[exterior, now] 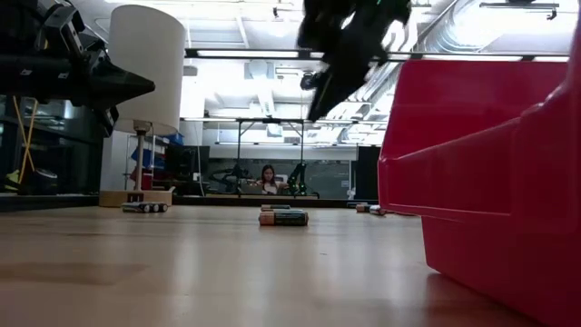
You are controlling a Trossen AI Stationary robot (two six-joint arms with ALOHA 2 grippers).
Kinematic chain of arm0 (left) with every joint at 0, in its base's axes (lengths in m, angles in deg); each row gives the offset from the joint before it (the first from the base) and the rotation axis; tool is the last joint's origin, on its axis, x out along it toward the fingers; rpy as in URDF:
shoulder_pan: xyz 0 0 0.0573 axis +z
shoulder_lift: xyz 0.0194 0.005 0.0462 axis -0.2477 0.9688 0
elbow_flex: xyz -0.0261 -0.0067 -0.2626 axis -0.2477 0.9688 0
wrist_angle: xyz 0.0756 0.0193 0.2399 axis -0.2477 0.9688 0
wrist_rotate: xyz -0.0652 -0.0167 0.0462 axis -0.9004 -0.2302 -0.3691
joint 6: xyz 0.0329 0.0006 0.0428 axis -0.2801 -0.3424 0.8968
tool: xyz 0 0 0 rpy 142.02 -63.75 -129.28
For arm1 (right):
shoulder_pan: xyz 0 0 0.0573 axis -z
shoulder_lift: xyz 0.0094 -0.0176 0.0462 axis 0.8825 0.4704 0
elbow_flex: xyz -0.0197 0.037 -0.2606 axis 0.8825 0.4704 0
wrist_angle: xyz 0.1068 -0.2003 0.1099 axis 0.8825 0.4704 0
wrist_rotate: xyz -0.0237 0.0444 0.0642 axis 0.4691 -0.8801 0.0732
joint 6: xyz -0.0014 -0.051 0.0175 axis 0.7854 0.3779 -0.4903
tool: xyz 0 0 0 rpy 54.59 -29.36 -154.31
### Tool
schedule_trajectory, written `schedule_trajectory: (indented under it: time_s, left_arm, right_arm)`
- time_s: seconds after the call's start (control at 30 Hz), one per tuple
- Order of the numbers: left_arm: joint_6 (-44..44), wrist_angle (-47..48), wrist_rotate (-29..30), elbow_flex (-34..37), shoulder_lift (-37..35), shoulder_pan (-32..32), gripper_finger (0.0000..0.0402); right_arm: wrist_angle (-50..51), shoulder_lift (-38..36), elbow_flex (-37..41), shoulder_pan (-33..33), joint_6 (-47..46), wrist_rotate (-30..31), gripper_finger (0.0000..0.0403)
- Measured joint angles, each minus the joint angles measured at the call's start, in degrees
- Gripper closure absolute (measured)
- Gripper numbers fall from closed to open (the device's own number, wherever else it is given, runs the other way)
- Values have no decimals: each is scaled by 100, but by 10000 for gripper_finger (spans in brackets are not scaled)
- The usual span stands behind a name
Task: Sort batteries
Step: Put the silver battery into the left red bin
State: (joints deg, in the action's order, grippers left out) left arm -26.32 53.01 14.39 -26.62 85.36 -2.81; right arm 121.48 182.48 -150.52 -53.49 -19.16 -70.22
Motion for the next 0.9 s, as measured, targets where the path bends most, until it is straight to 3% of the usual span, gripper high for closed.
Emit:
schedule_trajectory:
  time_s: [0.33, 0.53, 0.77, 0.9]
  left_arm:
    - [1, 1, 0, 0, -1, 0, 401]
    - [1, -2, -1, 0, -2, 0, 401]
    - [1, -2, 0, 0, -1, 0, 401]
    - [0, 1, 0, 2, -2, 0, 401]
  right_arm:
    - [-629, 1385, 7, -46, 668, -287, 201]
    - [-1265, 1640, 9, -77, 70, -287, 201]
    - [-1321, 1781, 7, -332, -71, -276, 201]
    - [-1434, 1894, 7, -428, -216, 163, 213]
